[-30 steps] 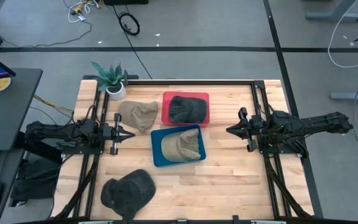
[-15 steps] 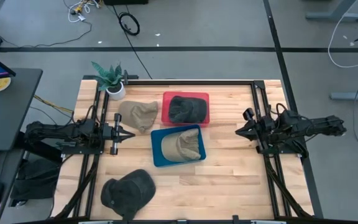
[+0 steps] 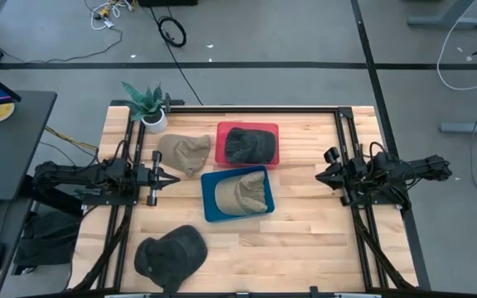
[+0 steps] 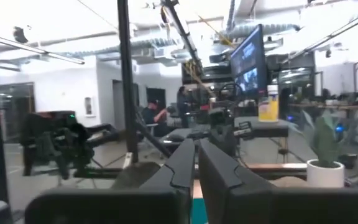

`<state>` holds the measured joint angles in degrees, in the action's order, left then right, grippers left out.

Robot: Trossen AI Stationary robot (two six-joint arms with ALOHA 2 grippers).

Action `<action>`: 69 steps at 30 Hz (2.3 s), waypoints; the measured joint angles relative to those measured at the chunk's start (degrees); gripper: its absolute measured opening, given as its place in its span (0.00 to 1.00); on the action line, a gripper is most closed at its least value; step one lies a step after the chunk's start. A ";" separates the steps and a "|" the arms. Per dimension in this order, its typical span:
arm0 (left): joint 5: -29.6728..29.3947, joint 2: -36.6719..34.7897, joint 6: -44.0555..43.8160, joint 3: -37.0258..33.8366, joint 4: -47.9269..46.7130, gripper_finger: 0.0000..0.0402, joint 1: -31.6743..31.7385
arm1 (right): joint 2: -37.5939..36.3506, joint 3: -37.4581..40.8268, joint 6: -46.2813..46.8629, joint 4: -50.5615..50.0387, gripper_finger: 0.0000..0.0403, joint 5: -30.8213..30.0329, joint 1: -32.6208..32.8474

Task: Pick & Place hat
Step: Put the black cap into the red bin

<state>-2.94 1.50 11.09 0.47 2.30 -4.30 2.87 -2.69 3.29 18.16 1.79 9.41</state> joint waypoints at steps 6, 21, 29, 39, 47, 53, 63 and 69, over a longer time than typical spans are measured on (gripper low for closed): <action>0.00 0.00 0.00 0.00 0.00 0.05 0.00 | -0.15 1.80 -1.39 1.20 0.07 -0.70 0.06; -10.20 -0.02 1.11 0.00 0.85 0.05 -0.02 | 0.54 1.76 5.21 -17.29 0.07 0.21 0.06; -14.60 -0.02 3.61 0.00 1.16 0.05 0.00 | 1.14 1.74 5.06 -17.27 0.07 0.19 0.06; -13.98 -0.02 3.53 0.00 1.39 0.05 0.00 | 1.14 1.74 5.03 -17.27 0.07 0.19 0.06; -6.03 0.00 -6.66 0.00 3.53 0.05 -0.02 | 1.14 1.74 5.00 -17.27 0.07 0.19 0.06; -6.13 0.00 -17.05 0.00 3.94 0.05 -0.02 | 1.16 1.72 4.98 -17.27 0.07 0.19 0.06; -6.49 -0.02 -30.50 0.00 9.56 0.05 0.00 | 1.15 1.72 4.89 -17.27 0.07 0.19 0.06; -3.25 0.00 -36.17 -0.01 20.00 0.05 -0.04 | 1.14 1.72 5.05 -17.27 0.07 0.19 0.06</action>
<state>-6.19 1.50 -25.08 0.45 22.31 -4.34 4.01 -0.97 8.34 0.89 1.98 9.47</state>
